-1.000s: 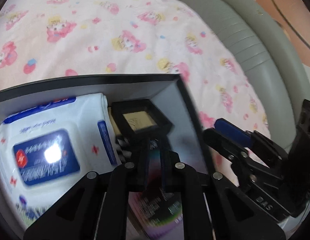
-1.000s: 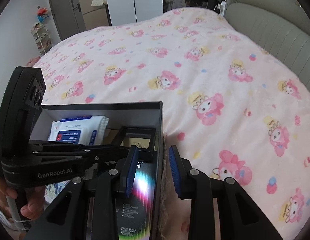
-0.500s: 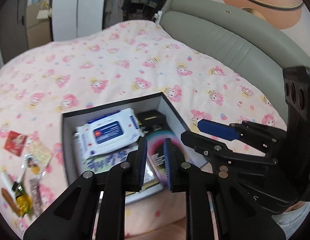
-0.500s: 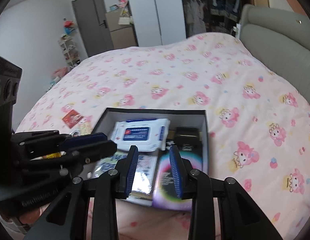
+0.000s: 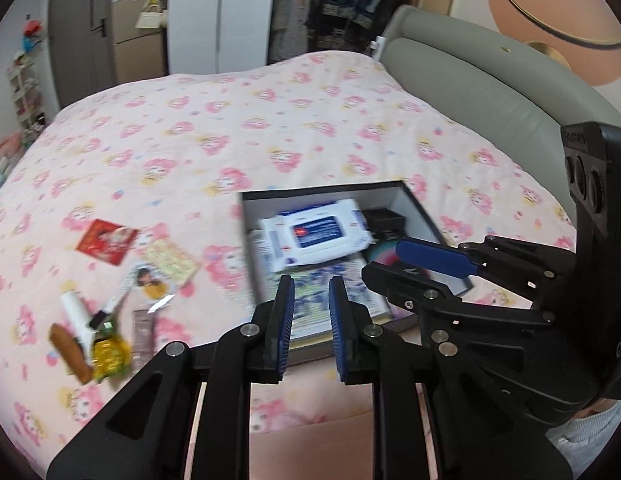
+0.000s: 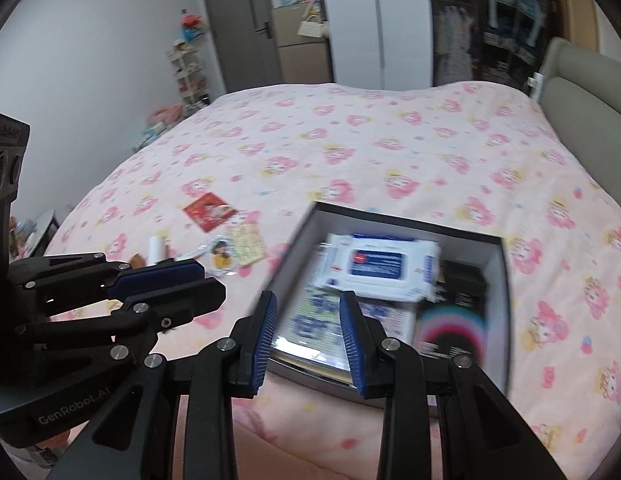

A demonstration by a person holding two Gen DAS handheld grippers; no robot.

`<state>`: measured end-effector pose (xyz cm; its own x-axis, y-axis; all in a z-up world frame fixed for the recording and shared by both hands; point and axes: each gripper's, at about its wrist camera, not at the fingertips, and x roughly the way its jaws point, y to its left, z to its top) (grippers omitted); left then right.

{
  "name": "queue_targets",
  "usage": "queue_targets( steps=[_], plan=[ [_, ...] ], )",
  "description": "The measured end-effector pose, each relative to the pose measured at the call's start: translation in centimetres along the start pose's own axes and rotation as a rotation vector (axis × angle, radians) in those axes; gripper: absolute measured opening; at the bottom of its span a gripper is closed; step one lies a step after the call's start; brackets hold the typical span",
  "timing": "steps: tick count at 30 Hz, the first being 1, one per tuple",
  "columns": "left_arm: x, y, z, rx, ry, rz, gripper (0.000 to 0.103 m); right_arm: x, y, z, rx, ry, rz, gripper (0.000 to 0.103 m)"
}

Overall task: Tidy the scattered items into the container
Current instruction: 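Open the right gripper and lift it away from the box, then move both tools down to the grey tube beside the corn snack bag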

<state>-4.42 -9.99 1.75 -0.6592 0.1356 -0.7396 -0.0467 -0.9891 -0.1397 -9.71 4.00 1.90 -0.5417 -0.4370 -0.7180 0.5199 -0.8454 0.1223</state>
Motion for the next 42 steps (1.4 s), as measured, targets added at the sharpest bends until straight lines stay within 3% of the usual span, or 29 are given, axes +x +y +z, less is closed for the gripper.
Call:
queue_targets(
  steps=[7,11,13,17,21,24,28,31,32,34,36,38,40,42],
  plan=[
    [-4.0,8.0,-1.0,-0.126,-0.042,0.074,0.027,2.1,7.6,2.8,-0.105,-0.006,0.097,0.029],
    [-6.0,13.3,-2.7,-0.263,-0.050,0.046,0.029,3.5,11.2,5.2,-0.154,-0.024,0.147,0.031],
    [-6.6,15.7,-3.5,-0.301,-0.057,0.081,0.030,4.3,12.2,6.5,-0.161,-0.036,0.149,0.032],
    [-5.3,20.4,-5.5,-0.402,-0.019,0.137,0.030,7.9,12.9,7.4,-0.145,0.027,0.176,0.039],
    [-1.4,23.8,-8.5,-0.455,0.071,0.117,0.029,13.5,13.2,5.7,-0.140,0.129,0.166,0.039],
    [2.5,24.9,-10.9,-0.485,0.163,0.056,0.029,17.7,12.6,4.2,-0.154,0.233,0.138,0.039],
    [7.8,25.6,-13.7,-0.507,0.302,-0.014,0.030,22.6,13.2,2.2,-0.190,0.408,0.206,0.039],
    [10.9,25.6,-14.9,-0.517,0.388,-0.044,0.030,24.3,13.8,1.2,-0.195,0.451,0.233,0.039],
    [11.5,25.7,-15.0,-0.514,0.398,-0.054,0.031,24.8,14.0,0.9,-0.195,0.467,0.247,0.039],
    [12.8,25.5,-15.3,-0.511,0.413,-0.072,0.046,25.6,14.4,0.3,-0.218,0.497,0.251,0.039],
    [13.8,25.2,-15.3,-0.500,0.416,-0.074,0.050,25.9,14.2,0.2,-0.228,0.500,0.232,0.039],
    [14.7,24.9,-15.2,-0.476,0.409,-0.046,0.048,26.3,14.1,0.0,-0.237,0.502,0.214,0.039],
    [15.6,24.5,-15.0,-0.458,0.408,-0.016,0.036,26.5,13.6,-0.1,-0.224,0.502,0.213,0.039],
    [15.6,24.1,-14.8,-0.441,0.395,0.000,0.036,26.6,13.3,-0.1,-0.215,0.500,0.204,0.039]
  ],
)
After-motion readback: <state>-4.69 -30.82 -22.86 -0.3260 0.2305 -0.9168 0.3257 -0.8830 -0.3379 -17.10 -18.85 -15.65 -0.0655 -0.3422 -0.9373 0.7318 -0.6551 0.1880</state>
